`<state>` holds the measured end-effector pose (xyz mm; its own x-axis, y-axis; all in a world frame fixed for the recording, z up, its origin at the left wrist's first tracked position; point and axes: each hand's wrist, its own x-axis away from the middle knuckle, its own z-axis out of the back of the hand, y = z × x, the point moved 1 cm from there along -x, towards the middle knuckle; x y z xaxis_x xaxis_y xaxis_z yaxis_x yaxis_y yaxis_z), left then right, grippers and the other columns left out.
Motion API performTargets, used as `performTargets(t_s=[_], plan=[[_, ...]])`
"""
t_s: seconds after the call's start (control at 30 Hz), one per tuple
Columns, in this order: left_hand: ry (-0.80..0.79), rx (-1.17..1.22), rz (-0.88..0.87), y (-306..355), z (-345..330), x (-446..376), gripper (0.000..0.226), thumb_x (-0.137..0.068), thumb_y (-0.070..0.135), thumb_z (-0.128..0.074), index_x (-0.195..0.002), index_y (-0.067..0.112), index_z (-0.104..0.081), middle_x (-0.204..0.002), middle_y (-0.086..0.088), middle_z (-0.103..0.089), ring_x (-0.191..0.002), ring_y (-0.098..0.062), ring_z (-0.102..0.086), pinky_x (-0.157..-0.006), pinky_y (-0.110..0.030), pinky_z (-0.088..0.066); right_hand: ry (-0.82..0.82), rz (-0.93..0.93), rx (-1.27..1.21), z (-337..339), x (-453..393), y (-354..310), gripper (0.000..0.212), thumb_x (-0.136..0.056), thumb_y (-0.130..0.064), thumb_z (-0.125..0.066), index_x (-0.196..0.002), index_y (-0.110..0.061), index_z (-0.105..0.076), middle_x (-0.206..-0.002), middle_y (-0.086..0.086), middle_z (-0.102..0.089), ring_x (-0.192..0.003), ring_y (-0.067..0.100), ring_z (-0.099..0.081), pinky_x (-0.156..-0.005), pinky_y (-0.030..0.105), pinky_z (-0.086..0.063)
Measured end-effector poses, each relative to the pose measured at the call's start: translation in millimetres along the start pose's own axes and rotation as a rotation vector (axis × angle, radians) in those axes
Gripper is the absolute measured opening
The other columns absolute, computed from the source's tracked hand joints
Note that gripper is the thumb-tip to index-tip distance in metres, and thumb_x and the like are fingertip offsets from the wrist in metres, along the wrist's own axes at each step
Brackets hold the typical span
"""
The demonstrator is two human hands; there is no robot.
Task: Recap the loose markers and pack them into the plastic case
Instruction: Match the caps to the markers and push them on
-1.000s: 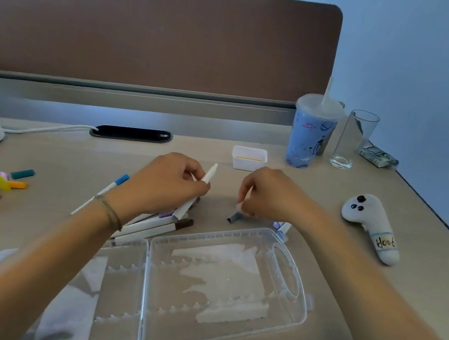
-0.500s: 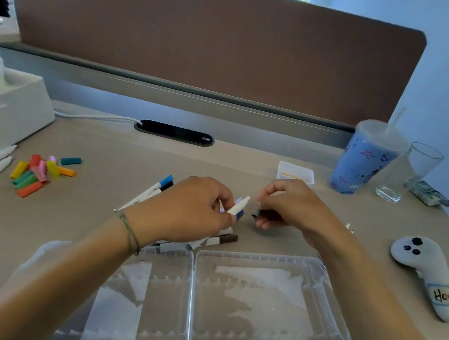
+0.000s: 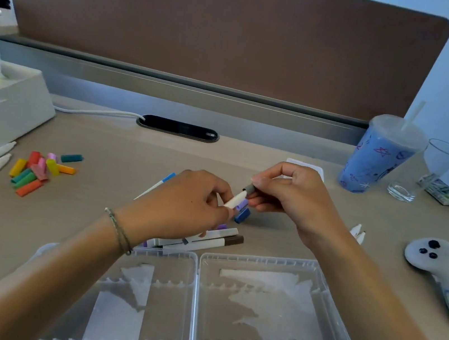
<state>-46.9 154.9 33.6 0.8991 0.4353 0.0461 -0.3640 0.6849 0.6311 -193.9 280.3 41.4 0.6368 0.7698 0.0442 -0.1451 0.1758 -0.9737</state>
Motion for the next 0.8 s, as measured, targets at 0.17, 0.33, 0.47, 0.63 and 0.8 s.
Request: performTargets(t_s=[0.17,0.33,0.47,0.63,0.8], plan=[[0.034,-0.003,0.007,1,1,0,0.012,-0.093,0.037,-0.065,-0.094,0.031,-0.075,-0.071,0.009,-0.073,-0.068,-0.009,-0.068,-0.072,-0.025,-0.058,0.042,0.159,0.172,-7,2,-2,0.011,-0.091,-0.011,-0.073,-0.09,-0.001,-0.071,-0.073,0.002,-0.078,-0.065,0.019,-0.076,-0.059,0.023,-0.059],[0.111,-0.01,0.013,0,-5,-2,0.012,-0.094,0.028,-0.067,-0.096,0.025,-0.079,-0.069,0.005,-0.072,-0.067,-0.016,-0.067,-0.073,-0.036,-0.061,0.117,0.218,0.191,-12,4,2,0.013,-0.091,-0.009,-0.073,-0.079,-0.009,-0.07,-0.071,0.001,-0.077,-0.062,0.018,-0.075,-0.058,0.023,-0.06],[0.133,-0.058,0.028,-3,-9,-4,0.011,-0.093,0.029,-0.068,-0.095,0.025,-0.079,-0.072,0.004,-0.071,-0.068,-0.018,-0.067,-0.073,-0.039,-0.06,0.093,0.208,0.205,-19,5,7,0.009,-0.092,-0.007,-0.073,-0.083,-0.011,-0.073,-0.074,0.0,-0.077,-0.064,0.017,-0.076,-0.062,0.025,-0.062],[0.134,-0.263,0.036,-7,-3,-3,0.012,-0.088,0.037,-0.072,-0.094,0.028,-0.077,-0.08,0.009,-0.07,-0.07,-0.01,-0.061,-0.062,-0.023,-0.05,-0.037,0.079,0.375,19,3,-15,0.017,-0.097,-0.012,-0.066,-0.087,-0.007,-0.078,-0.073,0.005,-0.078,-0.066,0.019,-0.075,-0.062,0.025,-0.06],[0.059,-0.43,0.048,-14,-6,0,0.024,-0.078,0.046,-0.08,-0.098,0.033,-0.075,-0.081,0.017,-0.064,-0.074,-0.005,-0.058,-0.068,-0.025,-0.052,0.045,-0.372,0.86,90,-11,12,0.021,-0.087,-0.007,-0.062,-0.071,-0.001,-0.073,-0.057,0.009,-0.072,-0.047,0.02,-0.064,-0.052,0.026,-0.053]])
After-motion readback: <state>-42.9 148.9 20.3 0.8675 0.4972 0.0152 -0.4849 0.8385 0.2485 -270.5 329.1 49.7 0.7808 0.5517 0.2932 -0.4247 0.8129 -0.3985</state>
